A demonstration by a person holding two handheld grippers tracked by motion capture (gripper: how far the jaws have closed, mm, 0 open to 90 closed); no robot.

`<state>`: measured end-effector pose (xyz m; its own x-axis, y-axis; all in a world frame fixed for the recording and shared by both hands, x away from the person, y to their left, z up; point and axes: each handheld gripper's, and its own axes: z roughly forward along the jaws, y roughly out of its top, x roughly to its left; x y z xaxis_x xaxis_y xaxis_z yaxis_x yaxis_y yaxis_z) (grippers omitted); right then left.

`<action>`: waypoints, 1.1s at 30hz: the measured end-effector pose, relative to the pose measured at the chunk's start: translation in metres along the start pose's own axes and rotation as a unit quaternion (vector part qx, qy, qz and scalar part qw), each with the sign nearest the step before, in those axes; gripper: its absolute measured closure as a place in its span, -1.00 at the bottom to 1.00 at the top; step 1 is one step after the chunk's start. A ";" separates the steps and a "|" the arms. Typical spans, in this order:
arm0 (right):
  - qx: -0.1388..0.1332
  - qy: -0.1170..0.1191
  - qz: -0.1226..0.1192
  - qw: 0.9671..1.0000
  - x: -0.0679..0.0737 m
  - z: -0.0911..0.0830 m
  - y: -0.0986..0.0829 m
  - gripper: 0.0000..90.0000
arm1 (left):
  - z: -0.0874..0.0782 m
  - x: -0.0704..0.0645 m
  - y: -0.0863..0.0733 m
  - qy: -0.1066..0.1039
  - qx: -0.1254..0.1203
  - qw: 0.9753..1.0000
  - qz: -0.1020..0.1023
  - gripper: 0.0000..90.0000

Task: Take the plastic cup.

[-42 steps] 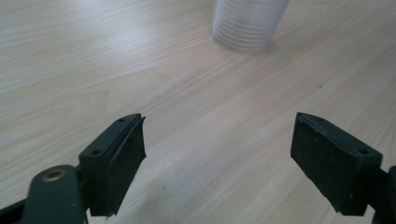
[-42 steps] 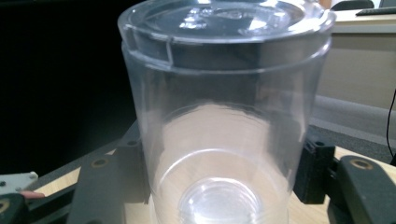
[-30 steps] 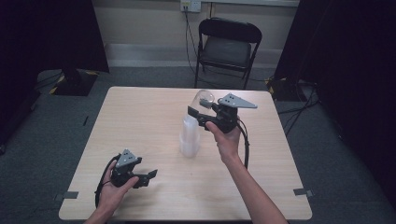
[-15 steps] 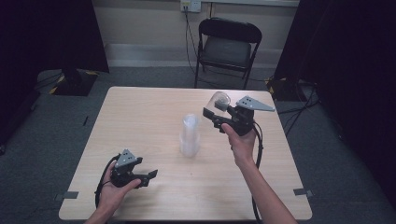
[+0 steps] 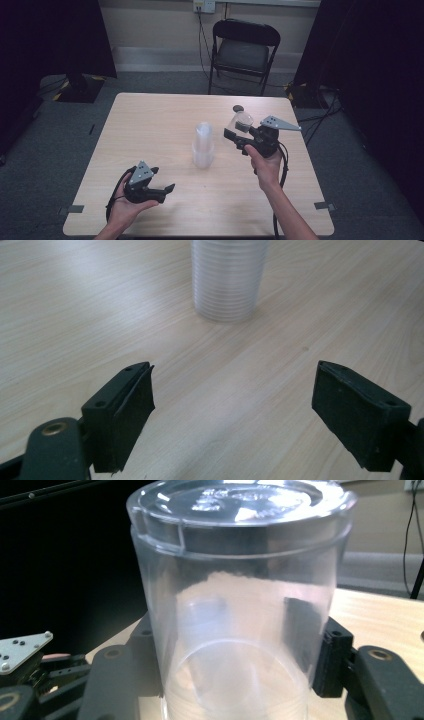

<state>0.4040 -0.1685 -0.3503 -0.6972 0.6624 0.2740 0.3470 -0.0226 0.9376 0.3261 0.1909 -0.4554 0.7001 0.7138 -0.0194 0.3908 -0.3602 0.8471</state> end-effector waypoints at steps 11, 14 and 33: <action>0.044 0.022 0.033 0.998 0.005 -0.005 -0.027 -0.10 | 0.014 -0.013 0.015 -0.015 -0.031 0.999 0.042 -0.44; 0.047 0.032 0.038 0.998 0.007 -0.006 -0.030 -0.10 | 0.017 -0.012 0.017 -0.012 -0.036 0.999 0.032 -0.44; 0.065 0.068 0.098 0.991 0.016 -0.001 -0.058 -0.10 | 0.046 -0.044 0.044 -0.070 -0.118 0.991 0.007 -0.23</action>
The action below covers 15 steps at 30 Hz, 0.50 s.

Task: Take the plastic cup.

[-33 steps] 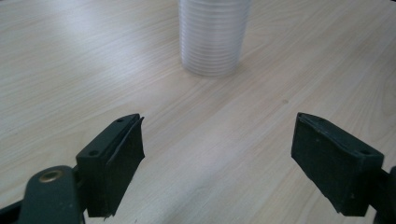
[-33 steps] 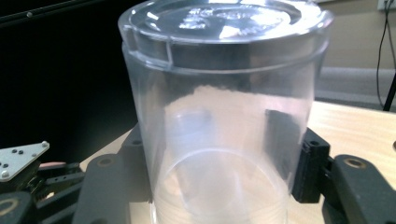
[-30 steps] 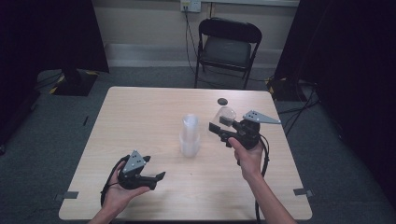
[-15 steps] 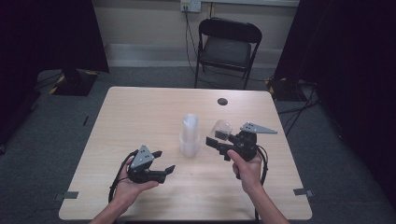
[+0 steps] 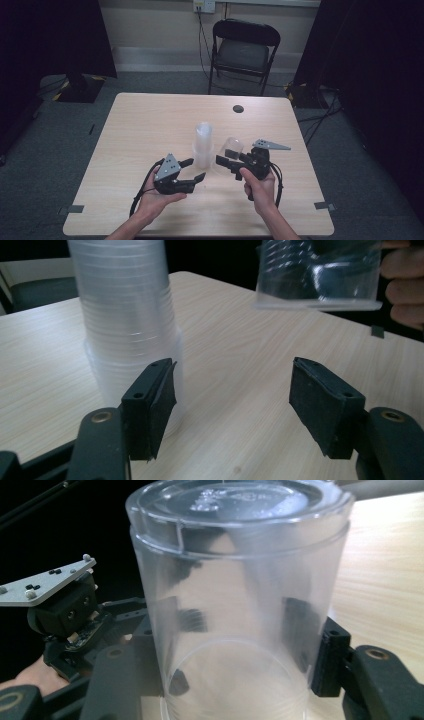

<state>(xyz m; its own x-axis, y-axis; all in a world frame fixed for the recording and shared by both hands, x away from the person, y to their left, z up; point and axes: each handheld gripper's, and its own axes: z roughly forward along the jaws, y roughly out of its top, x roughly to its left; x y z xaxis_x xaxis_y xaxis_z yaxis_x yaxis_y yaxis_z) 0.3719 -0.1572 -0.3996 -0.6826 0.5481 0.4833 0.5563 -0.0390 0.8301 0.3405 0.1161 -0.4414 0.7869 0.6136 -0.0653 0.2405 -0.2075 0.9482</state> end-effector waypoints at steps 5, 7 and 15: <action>0.014 0.018 0.030 0.999 0.003 0.007 -0.005 -0.10 | 0.002 -0.006 -0.004 -0.009 -0.024 1.000 -0.009 -0.04; 0.016 0.023 0.035 0.999 0.005 0.009 -0.006 -0.10 | 0.001 -0.008 -0.006 -0.008 -0.029 1.000 0.001 0.03; 0.031 0.036 0.051 0.998 0.011 0.016 -0.011 -0.09 | 0.000 -0.014 -0.008 -0.004 -0.044 0.999 0.019 0.30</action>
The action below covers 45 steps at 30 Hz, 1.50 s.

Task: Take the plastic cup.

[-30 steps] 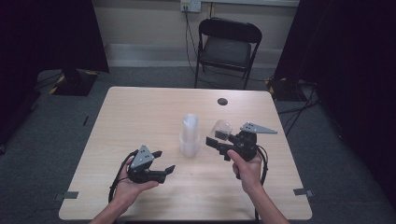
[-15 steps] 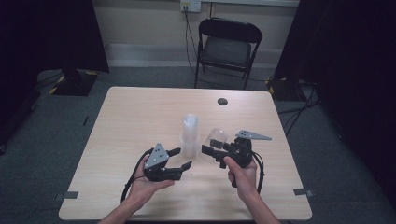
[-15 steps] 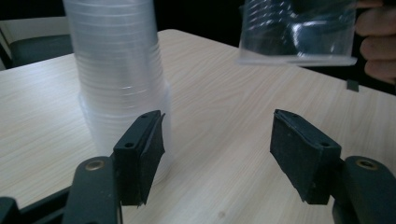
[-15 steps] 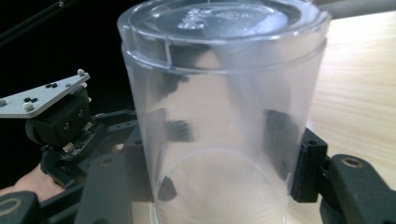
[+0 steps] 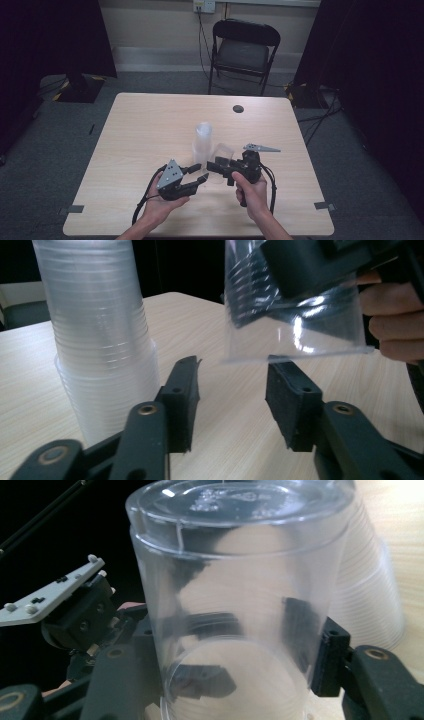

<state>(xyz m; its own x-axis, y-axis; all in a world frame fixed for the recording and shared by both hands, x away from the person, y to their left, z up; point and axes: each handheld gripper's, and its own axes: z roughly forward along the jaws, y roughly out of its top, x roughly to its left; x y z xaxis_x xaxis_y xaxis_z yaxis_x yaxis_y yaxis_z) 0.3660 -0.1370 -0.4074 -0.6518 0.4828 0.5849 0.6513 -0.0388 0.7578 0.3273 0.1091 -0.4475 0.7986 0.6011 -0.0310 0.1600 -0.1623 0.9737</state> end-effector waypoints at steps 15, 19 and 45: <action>0.011 0.041 0.072 0.997 0.005 0.006 -0.002 -0.09 | -0.002 -0.014 0.002 0.036 -0.054 0.996 0.063 0.42; 0.019 0.047 0.072 0.996 0.008 0.009 -0.003 -0.09 | -0.001 -0.019 0.003 0.048 -0.058 0.993 0.091 0.41; 0.029 0.042 0.044 0.998 0.013 0.016 -0.004 -0.47 | -0.004 -0.012 0.002 0.039 -0.082 0.994 0.054 0.88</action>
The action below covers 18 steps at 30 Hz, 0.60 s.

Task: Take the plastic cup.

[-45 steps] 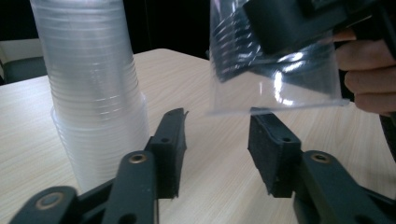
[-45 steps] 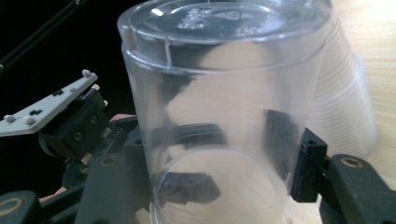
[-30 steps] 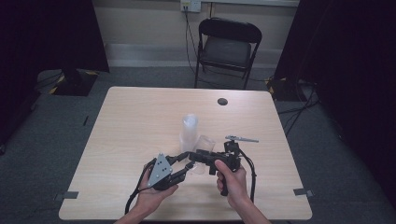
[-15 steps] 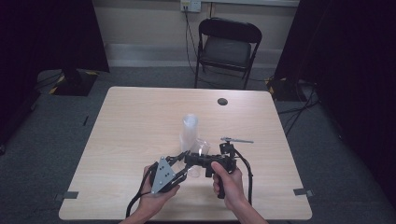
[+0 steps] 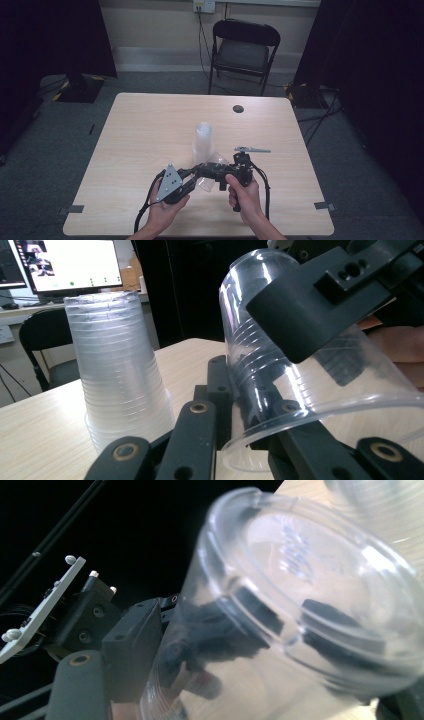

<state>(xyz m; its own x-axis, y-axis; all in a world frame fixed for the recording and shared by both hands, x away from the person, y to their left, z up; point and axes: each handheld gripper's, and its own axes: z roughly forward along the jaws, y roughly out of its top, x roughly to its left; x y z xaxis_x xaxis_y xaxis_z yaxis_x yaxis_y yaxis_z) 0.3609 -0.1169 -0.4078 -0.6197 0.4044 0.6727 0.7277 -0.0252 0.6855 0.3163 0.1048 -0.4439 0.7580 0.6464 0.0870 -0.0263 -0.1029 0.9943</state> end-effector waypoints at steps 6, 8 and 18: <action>-0.002 -0.014 -0.014 1.000 -0.001 -0.001 0.001 -0.61 | -0.001 0.001 0.000 -0.008 0.002 1.000 -0.006 0.90; -0.006 -0.017 -0.018 1.000 -0.001 -0.002 0.001 -0.63 | -0.001 0.001 0.000 -0.011 0.002 1.000 -0.007 0.90; -0.016 -0.032 -0.032 0.999 -0.003 -0.005 0.002 -0.66 | -0.002 0.007 -0.001 -0.038 0.034 0.998 -0.047 0.90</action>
<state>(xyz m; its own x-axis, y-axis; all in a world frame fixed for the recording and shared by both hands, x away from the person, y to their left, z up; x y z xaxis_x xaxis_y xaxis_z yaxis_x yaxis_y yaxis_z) 0.3630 -0.1225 -0.4076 -0.6432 0.4637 0.6094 0.6771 -0.0273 0.7354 0.3202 0.1108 -0.4445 0.8020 0.5972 -0.0131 0.0889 -0.0977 0.9912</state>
